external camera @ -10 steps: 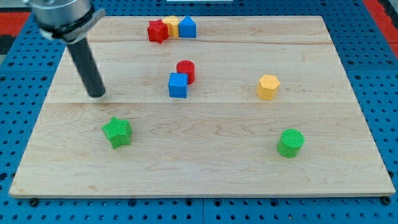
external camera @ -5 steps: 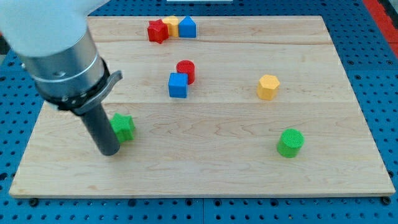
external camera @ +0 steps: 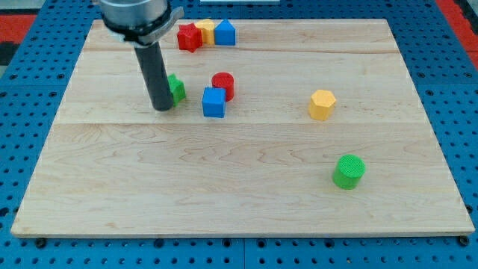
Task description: Keep green star below right to red star
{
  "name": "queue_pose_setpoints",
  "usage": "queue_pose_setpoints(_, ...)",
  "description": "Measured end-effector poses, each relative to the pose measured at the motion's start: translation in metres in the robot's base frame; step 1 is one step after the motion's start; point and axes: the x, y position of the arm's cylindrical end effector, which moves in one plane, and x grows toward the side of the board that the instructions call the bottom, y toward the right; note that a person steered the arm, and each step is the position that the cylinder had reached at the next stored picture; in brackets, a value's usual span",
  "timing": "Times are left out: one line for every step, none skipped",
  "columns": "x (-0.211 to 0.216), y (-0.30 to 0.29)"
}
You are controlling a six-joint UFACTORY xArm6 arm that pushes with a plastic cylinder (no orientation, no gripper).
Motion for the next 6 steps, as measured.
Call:
queue_pose_setpoints(-0.039, 0.000)
queue_pose_setpoints(-0.051, 0.000)
queue_pose_setpoints(-0.056, 0.010)
queue_pose_setpoints(-0.064, 0.034)
queue_pose_setpoints(-0.078, 0.037)
queue_pose_setpoints(-0.089, 0.043)
